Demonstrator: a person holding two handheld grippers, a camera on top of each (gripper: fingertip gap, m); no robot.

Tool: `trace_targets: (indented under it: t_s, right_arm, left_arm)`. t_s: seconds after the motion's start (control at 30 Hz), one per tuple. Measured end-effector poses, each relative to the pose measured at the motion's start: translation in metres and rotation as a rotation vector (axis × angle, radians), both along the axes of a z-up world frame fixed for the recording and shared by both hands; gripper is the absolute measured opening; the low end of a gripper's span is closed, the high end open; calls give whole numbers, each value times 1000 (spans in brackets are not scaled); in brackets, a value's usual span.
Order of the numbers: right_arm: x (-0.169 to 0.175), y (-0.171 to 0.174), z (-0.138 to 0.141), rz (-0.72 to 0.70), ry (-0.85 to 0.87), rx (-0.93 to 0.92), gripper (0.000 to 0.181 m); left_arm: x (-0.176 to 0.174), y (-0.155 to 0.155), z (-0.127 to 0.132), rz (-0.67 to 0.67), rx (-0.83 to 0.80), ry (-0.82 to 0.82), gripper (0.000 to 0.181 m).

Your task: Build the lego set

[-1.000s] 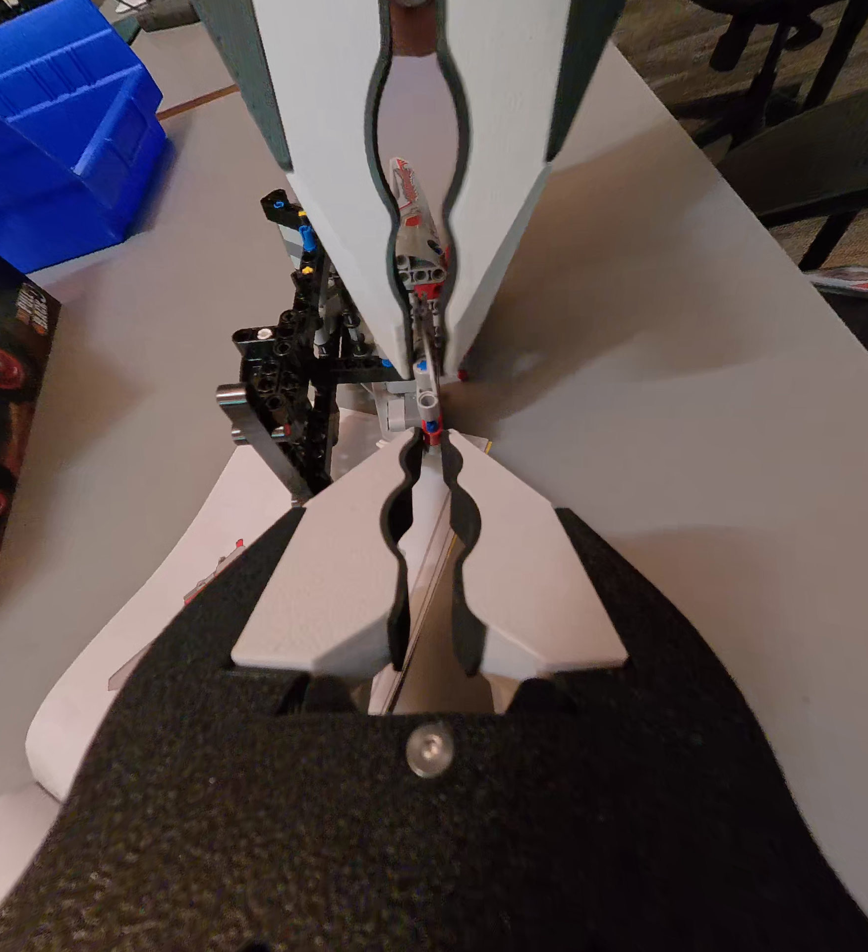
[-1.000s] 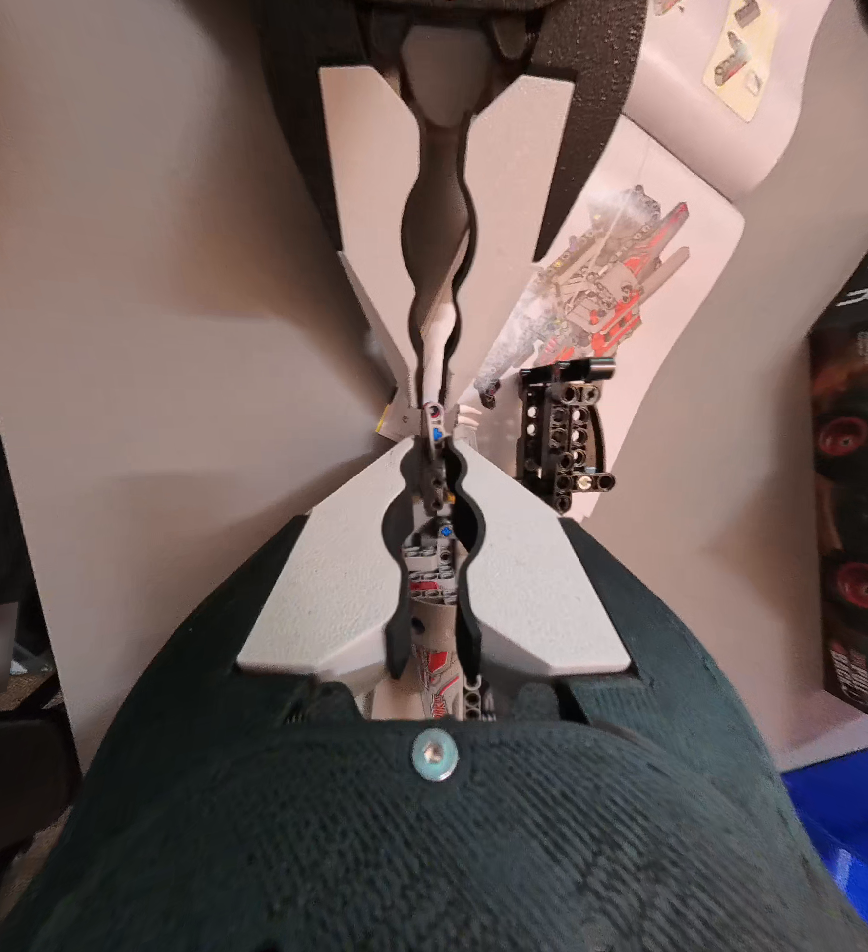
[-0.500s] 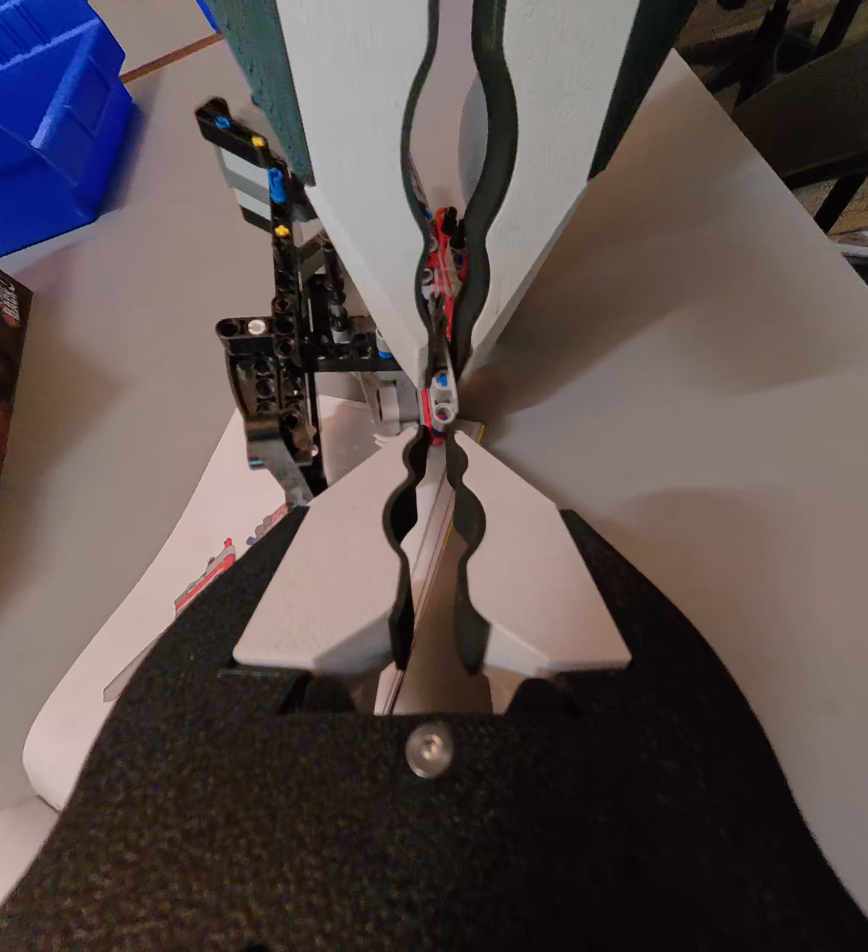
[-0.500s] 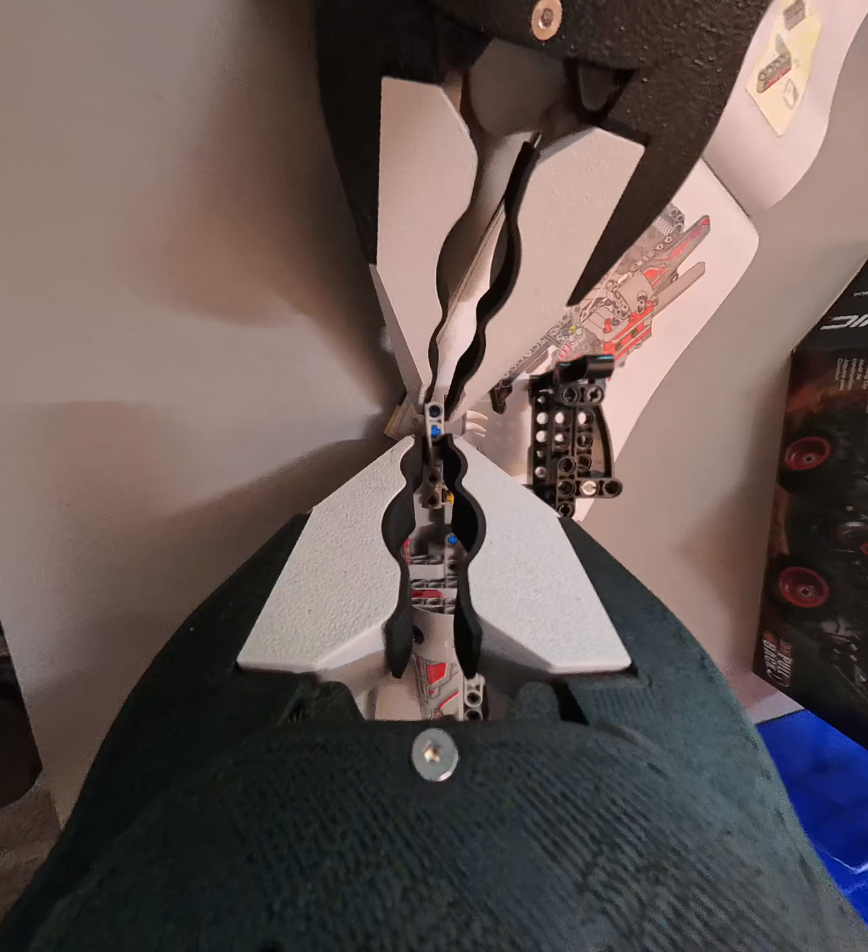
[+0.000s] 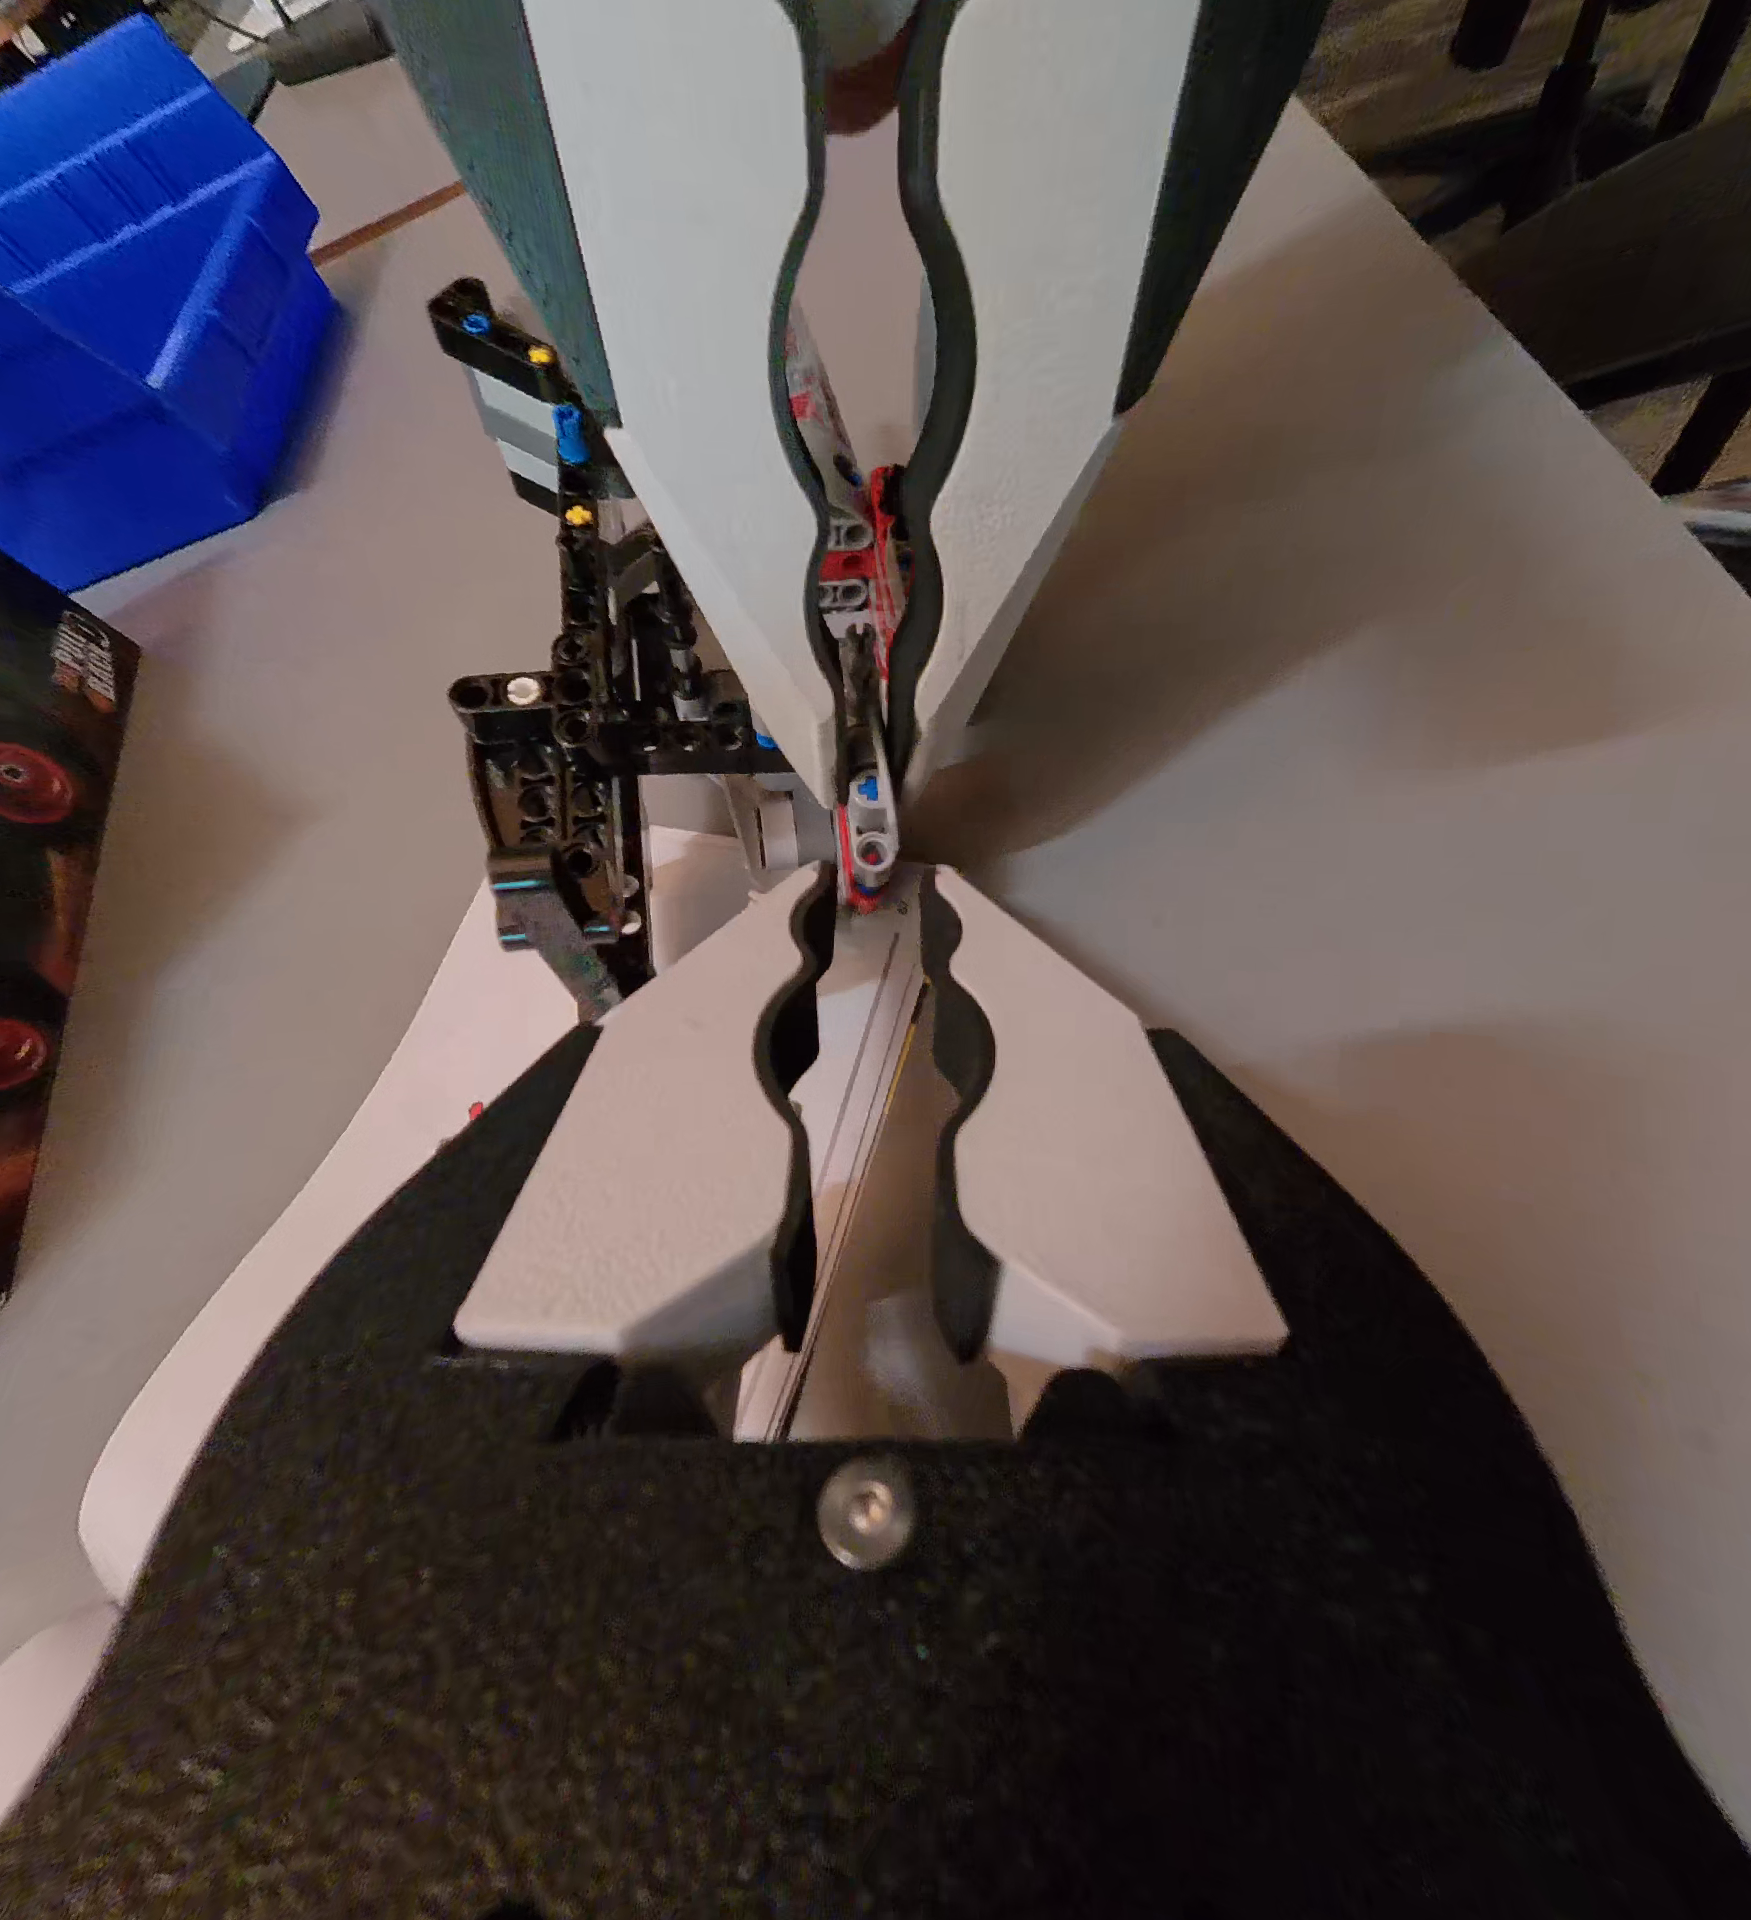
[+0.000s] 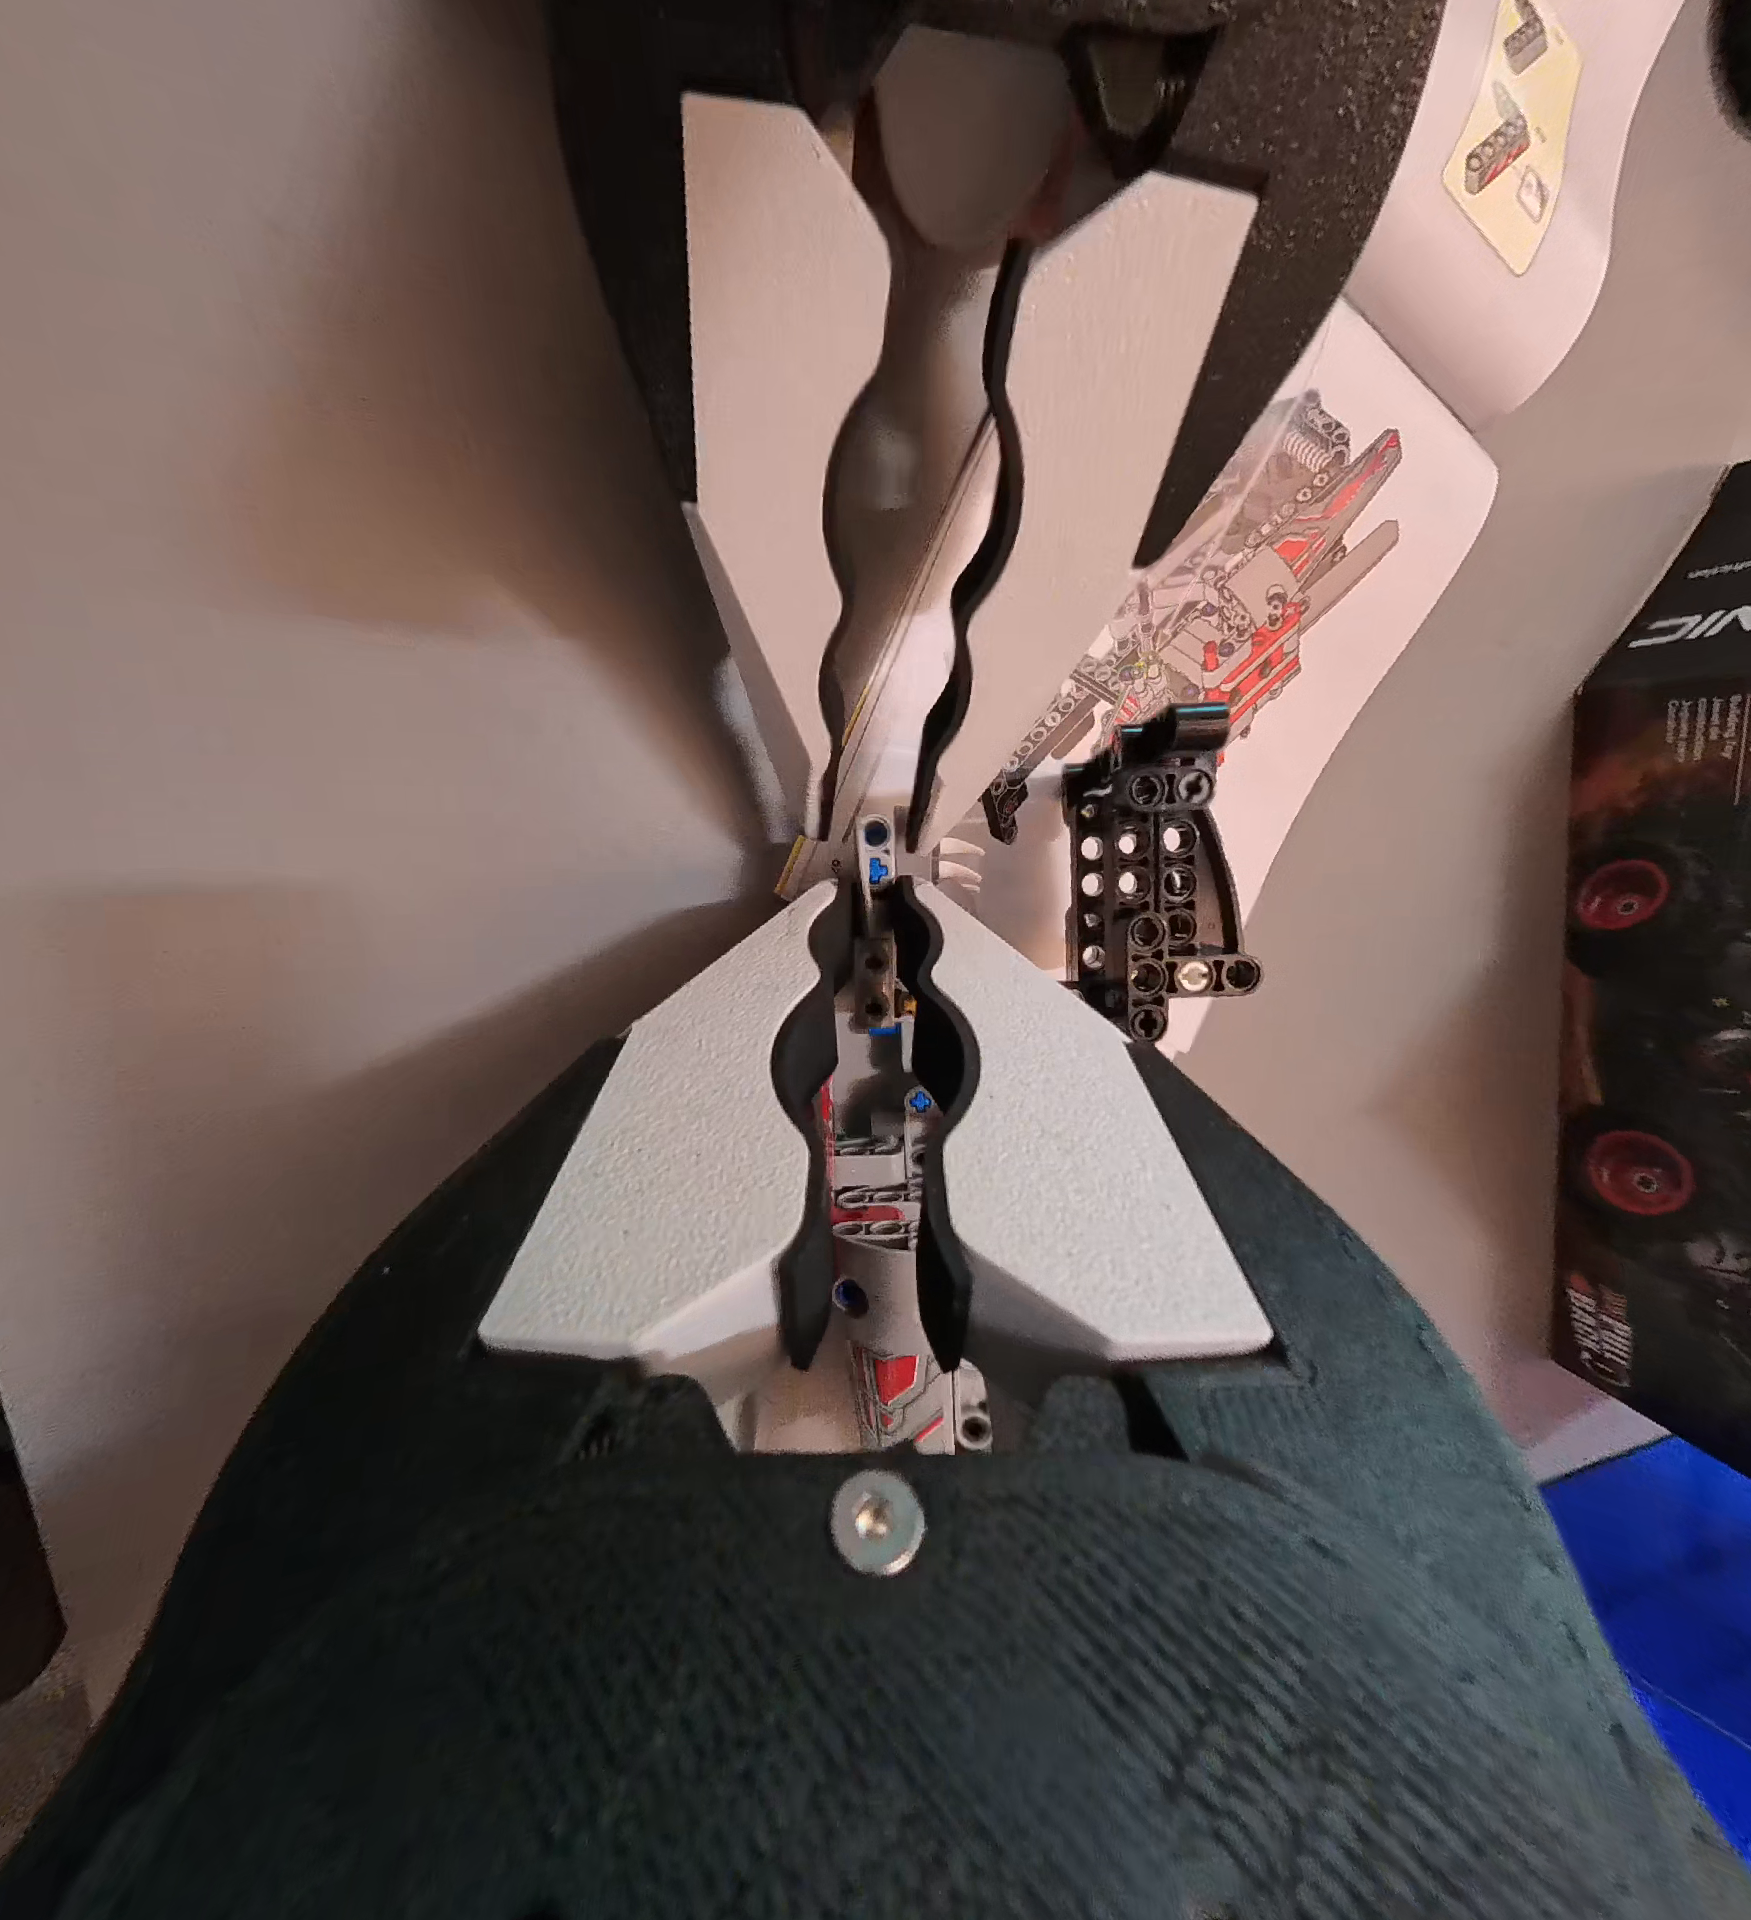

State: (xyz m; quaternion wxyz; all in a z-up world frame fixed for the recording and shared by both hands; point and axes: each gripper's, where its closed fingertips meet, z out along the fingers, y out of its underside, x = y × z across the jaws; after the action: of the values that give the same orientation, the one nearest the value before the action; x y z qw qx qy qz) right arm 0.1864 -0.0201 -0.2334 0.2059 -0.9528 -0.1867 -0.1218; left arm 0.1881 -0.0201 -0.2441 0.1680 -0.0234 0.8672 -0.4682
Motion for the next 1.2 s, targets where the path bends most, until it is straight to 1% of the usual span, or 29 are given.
trace_targets:
  t_s: [0.1,0.17,0.2,0.27,0.4,0.47,0.53,0.6,0.7,0.83,0.87,0.9,0.93,1.03,1.1,1.17,1.2]
  right_arm:
    - [0,1,0,-7,18,26,6]
    - [2,1,-3,-18,11,26,6]
    - [6,-2,-6,-28,-12,11,6]
    - [9,-10,-10,-35,-46,-21,21]
    - [16,-17,14,-140,14,167,30]
    - [21,-20,15,-167,60,236,37]
    - [20,-17,10,-156,112,274,34]
    - [23,-18,5,-140,105,268,30]
    - [19,-15,4,-97,161,301,23]
    - [19,-15,4,-50,145,293,22]
    - [20,-16,6,-45,129,299,24]
    - [21,-16,10,-49,115,314,29]
    - [20,-17,14,-42,118,331,28]
    - [12,-17,19,-4,165,366,13]
    - [11,-18,19,4,170,375,10]
    - [12,-22,28,3,171,396,8]
    - [16,-23,38,-10,164,437,0]
  left_arm:
    - [2,-1,3,11,-21,1,14]
    - [1,-4,5,8,-28,-22,5]
    - [3,-5,6,15,-32,-33,5]
    - [5,-6,8,31,-50,-22,5]
    - [6,-6,8,30,-54,-7,4]
    - [6,-6,8,28,-57,5,4]
    - [6,-6,8,25,-55,4,4]
    - [6,-6,8,25,-54,4,4]
    - [7,-6,8,25,-55,14,4]
    - [7,-6,8,23,-56,24,4]
    - [7,-6,8,24,-57,23,4]
    - [7,-6,8,25,-57,24,4]
    - [7,-6,8,25,-57,27,4]
    - [8,-6,8,26,-60,33,4]
    - [8,-6,8,25,-59,35,4]
    - [7,-6,7,25,-58,34,4]
    - [7,-6,7,24,-56,32,5]
